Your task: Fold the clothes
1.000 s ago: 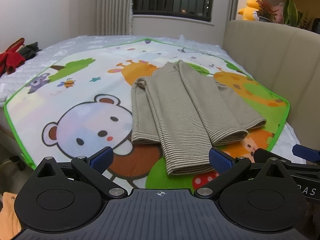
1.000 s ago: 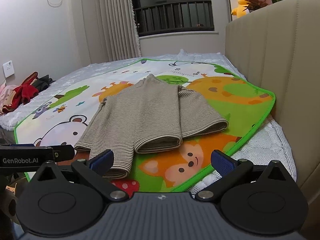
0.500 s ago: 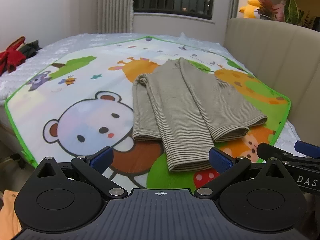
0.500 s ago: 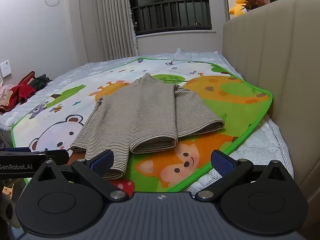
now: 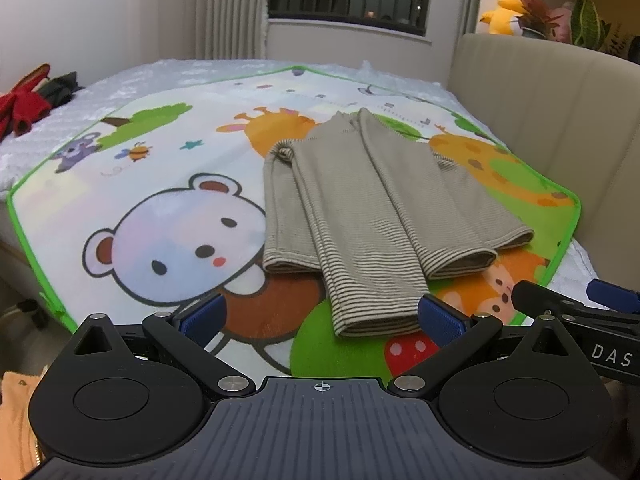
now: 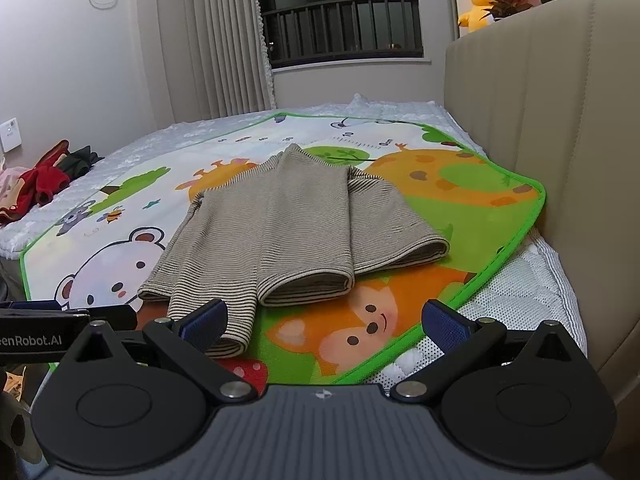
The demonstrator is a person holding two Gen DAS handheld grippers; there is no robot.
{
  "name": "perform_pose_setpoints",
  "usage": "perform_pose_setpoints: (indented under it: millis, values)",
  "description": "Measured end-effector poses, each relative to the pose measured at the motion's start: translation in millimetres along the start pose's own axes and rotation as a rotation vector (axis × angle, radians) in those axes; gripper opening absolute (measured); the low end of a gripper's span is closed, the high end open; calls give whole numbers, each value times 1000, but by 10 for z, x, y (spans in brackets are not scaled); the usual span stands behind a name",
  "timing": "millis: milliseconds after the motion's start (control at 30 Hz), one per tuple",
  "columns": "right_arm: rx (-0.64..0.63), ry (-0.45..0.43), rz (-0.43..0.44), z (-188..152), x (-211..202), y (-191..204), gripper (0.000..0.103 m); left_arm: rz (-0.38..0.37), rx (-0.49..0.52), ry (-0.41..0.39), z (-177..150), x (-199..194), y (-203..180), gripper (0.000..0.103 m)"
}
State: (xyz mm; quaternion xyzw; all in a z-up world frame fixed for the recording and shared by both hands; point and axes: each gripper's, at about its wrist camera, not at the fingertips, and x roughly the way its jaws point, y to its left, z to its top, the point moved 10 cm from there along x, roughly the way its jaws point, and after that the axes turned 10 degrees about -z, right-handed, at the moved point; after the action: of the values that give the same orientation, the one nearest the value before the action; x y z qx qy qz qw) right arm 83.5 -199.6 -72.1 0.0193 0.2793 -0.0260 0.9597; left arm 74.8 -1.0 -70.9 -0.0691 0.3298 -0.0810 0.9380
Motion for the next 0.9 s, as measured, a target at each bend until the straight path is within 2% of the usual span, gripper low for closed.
perform_pose_setpoints:
  millis: [900]
  values:
    - [-5,17,8,11,51,-13,103,1,-12,16,-18,26,8,103]
